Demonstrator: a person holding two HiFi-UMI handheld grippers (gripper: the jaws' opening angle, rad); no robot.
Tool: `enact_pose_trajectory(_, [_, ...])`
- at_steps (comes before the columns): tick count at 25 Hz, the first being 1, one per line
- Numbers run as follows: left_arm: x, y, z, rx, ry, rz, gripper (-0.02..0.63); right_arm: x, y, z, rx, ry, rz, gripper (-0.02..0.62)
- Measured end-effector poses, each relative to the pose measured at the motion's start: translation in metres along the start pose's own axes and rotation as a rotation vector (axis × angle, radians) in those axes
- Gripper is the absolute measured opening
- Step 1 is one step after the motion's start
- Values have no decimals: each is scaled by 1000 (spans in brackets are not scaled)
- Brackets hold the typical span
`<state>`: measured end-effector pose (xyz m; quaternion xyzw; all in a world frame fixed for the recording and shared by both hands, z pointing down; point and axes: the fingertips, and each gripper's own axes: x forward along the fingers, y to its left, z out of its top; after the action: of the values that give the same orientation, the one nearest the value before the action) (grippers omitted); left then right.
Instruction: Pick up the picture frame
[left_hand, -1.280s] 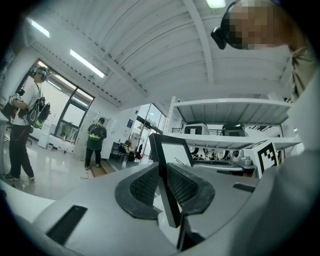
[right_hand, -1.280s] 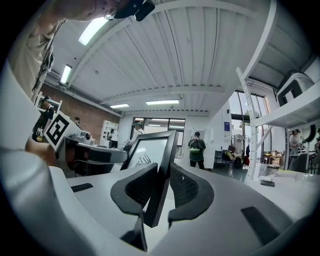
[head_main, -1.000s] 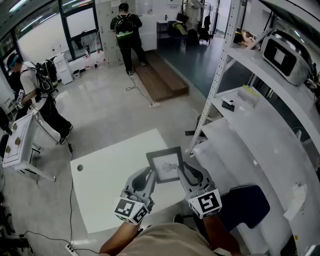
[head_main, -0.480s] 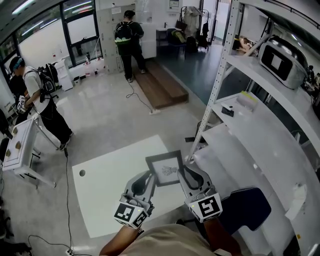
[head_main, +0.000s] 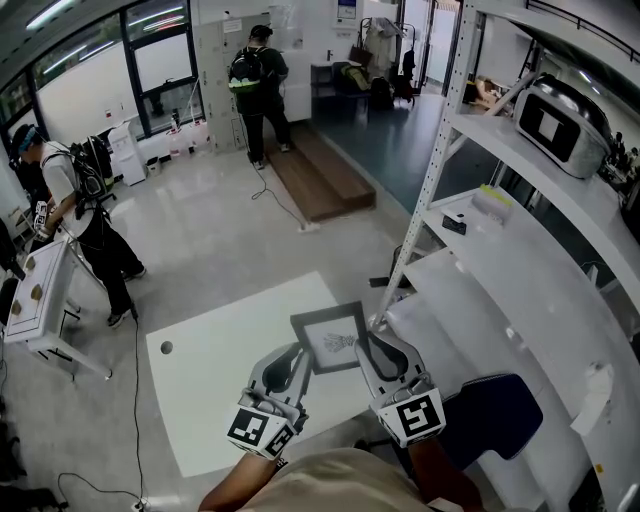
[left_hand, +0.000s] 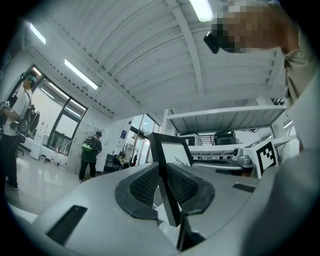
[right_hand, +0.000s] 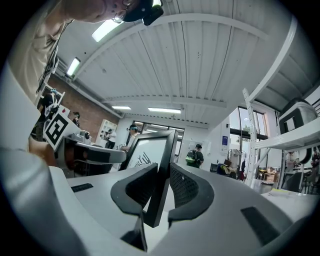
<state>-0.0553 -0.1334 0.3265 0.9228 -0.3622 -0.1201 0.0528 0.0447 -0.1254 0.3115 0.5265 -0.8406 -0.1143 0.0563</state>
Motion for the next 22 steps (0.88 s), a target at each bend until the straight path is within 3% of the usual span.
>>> enact_pose_trajectory(22, [-26, -9, 5, 2, -8, -12, 55, -17, 23, 10, -2, 5, -11, 84])
